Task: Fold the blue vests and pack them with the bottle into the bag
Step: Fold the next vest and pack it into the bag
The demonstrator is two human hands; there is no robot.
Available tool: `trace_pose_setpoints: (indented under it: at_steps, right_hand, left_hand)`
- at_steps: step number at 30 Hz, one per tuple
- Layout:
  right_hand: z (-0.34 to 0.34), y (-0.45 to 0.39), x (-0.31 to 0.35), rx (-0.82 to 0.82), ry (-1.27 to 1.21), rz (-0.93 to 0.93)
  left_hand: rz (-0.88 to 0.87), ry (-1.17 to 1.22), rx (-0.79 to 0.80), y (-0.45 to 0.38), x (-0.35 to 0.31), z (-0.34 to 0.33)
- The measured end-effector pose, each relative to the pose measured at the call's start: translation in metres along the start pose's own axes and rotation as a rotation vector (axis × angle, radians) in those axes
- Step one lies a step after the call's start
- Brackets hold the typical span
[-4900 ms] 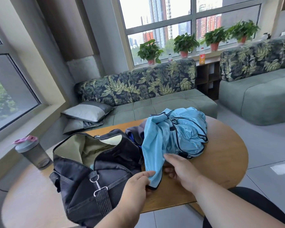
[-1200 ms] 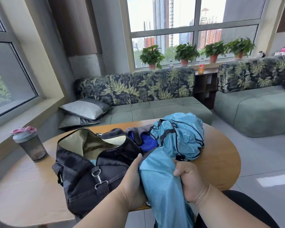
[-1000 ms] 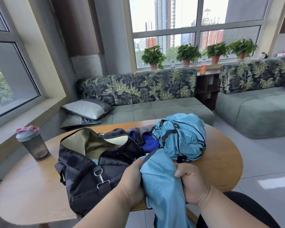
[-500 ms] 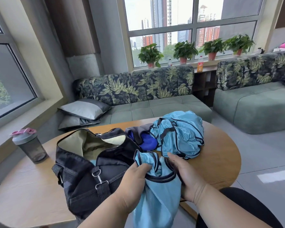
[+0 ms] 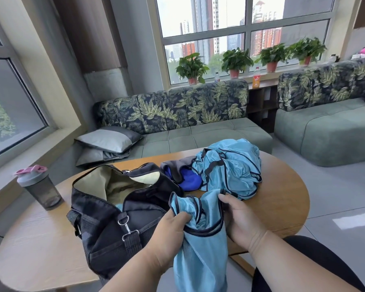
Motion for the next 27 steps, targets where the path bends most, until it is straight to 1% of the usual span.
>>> trace_pose_setpoints:
  at_steps: [3,6,8,10,12,15,16,19,22,24,27]
  right_hand:
    - [0.000,-0.001,0.008,0.010,-0.015,0.059]
    - [-0.003,0.000,0.013,0.057,0.003,0.107]
    - [-0.011,0.003,0.015,0.105,0.054,0.144]
    - [-0.020,0.009,0.014,0.143,0.136,0.171]
    - [-0.030,0.018,0.011,0.183,0.226,0.177]
    - [-0.046,0.031,0.004,0.256,0.313,0.170]
    - [-0.049,0.033,0.004,0.271,0.332,0.174]
    - [-0.058,0.038,0.003,0.326,0.326,0.166]
    - [-0.067,0.045,0.002,0.411,0.314,0.171]
    - [-0.068,0.047,0.005,0.390,0.365,0.212]
    - [-0.065,0.044,0.009,0.310,0.477,0.269]
  left_hand:
    - [-0.006,-0.094,-0.049,-0.002,0.004,0.008]
    - [-0.041,-0.202,-0.070,-0.004,0.002,0.010]
    - [-0.145,-0.347,-0.079,-0.002,-0.009,0.006]
    - [-0.299,-0.566,-0.115,0.004,-0.024,0.001]
    - [-0.376,-0.683,-0.120,0.010,-0.034,-0.006]
    - [-0.455,-0.725,-0.062,0.014,-0.037,-0.019]
    - [-0.453,-0.752,-0.050,0.013,-0.035,-0.021]
    - [-0.461,-0.834,-0.025,0.014,-0.030,-0.027]
    - [-0.512,-0.879,0.016,0.023,-0.035,-0.038]
    - [-0.495,-0.891,0.031,0.025,-0.037,-0.042]
    - [-0.474,-0.942,0.049,0.026,-0.034,-0.046]
Point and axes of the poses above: each hand's wrist, its own y-axis away from the middle knuckle, its own z-axis out of the back of the hand, x = y × z, the point moved 9 cm from there along -y, towards the middle knuckle, and after that the axes turned 1 degree about -y, right-handed, at the moved point
